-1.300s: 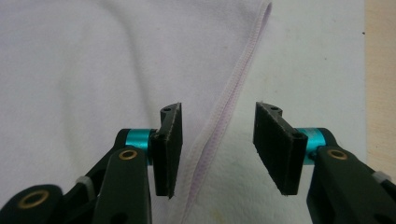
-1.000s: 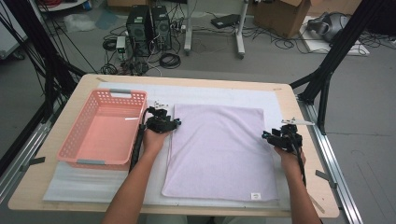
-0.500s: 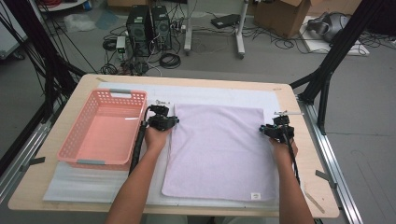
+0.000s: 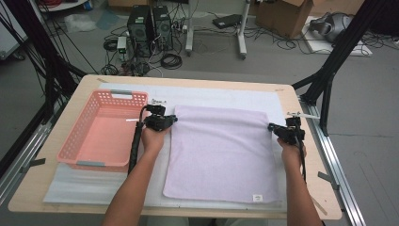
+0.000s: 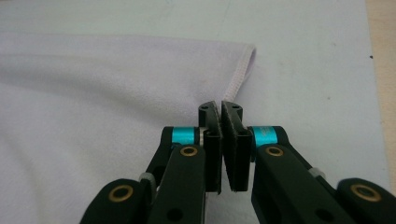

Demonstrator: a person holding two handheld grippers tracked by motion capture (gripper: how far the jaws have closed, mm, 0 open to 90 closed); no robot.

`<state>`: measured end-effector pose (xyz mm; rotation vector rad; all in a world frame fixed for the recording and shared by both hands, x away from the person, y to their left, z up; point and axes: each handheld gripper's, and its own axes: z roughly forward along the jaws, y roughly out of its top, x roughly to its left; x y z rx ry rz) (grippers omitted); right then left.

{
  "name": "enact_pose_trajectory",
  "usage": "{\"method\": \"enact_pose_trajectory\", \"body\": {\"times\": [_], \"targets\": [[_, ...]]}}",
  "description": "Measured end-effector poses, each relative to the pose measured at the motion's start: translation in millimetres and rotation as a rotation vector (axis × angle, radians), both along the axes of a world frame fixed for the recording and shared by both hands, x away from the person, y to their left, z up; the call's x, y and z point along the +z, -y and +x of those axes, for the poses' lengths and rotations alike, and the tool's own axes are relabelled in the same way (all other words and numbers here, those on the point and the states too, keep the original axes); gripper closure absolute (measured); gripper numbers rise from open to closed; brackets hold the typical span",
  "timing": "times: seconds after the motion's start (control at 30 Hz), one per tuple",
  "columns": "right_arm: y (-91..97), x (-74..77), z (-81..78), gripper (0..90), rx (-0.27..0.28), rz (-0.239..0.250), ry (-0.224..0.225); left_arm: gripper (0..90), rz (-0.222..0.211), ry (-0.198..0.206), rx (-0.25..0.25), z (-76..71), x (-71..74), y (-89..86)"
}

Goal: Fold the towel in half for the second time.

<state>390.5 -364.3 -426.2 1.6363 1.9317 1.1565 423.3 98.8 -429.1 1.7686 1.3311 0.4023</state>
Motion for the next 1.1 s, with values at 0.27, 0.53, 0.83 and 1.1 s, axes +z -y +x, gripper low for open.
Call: {"method": "enact_pose_trajectory", "body": {"times": [0.27,0.53,0.83,1.1], "targets": [[4.5,13.8,-26.2,87.2,0.054,0.022,0.047,86.0,-0.025,0.038,-0.024,-25.6,13.7,-5.4],[9.7,23.1,-60.8,87.2,0.107,0.032,0.076,86.0,-0.010,0.071,-0.078,-60.4,23.8,-9.3],[10.8,19.7,-97.7,87.2,0.142,0.023,0.077,85.9,0.000,0.063,-0.125,-102.4,10.8,-13.4],[8.9,12.1,-107.3,82.7,0.143,-0.001,0.030,73.9,-0.007,0.030,-0.165,-104.6,1.7,-10.2]]}}
